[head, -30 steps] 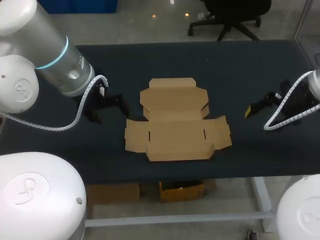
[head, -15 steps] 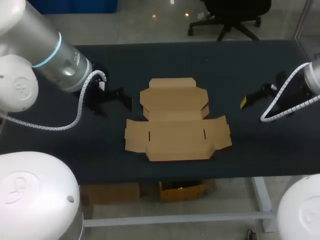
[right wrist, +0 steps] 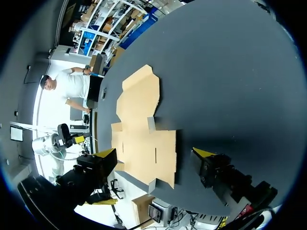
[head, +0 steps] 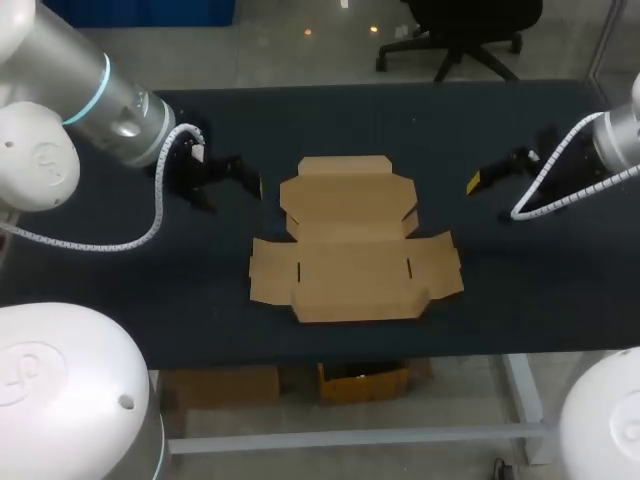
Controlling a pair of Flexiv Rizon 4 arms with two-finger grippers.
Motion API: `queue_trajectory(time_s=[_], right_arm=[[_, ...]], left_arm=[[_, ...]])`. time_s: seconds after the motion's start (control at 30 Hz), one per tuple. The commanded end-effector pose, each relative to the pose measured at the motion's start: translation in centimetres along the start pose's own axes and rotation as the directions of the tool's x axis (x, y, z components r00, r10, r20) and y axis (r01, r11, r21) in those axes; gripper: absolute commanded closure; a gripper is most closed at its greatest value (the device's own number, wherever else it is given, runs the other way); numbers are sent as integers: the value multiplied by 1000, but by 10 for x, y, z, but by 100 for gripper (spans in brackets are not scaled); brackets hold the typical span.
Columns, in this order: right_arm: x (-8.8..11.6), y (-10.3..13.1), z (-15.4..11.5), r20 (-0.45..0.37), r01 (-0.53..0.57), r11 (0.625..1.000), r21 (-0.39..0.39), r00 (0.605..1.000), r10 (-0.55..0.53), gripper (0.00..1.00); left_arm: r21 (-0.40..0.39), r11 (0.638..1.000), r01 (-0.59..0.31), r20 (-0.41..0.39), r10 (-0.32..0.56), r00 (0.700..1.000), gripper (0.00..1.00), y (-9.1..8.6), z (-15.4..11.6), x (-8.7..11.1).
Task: Assemble the packaging by folding the flat box into shape, placing the metal phone stand inside, and closing the box properly
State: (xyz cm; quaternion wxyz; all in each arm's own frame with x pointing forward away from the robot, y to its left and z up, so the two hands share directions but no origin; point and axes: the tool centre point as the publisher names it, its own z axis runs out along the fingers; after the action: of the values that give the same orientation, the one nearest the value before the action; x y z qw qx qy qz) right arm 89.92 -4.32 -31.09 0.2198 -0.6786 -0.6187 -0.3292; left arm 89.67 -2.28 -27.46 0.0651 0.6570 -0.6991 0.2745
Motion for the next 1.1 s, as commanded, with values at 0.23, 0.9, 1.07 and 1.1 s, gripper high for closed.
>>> queue_trajectory(time_s=[0.23,0.9,1.07,1.1], right_arm=[[-4,27,24,-56,17,999,47,998,-14,0],[1,47,47,-75,38,995,88,997,-31,0],[1,47,47,-75,38,995,88,997,-31,0],[1,47,47,-75,38,995,88,997,-31,0]], left_arm=[[-15,1000,-7,-21,6,1000,0,-33,13,-10],[-11,1000,-5,-52,5,999,0,-60,21,-14],[-11,1000,-5,-52,5,999,0,-60,21,-14],[-11,1000,-5,-52,5,999,0,-60,21,-14]])
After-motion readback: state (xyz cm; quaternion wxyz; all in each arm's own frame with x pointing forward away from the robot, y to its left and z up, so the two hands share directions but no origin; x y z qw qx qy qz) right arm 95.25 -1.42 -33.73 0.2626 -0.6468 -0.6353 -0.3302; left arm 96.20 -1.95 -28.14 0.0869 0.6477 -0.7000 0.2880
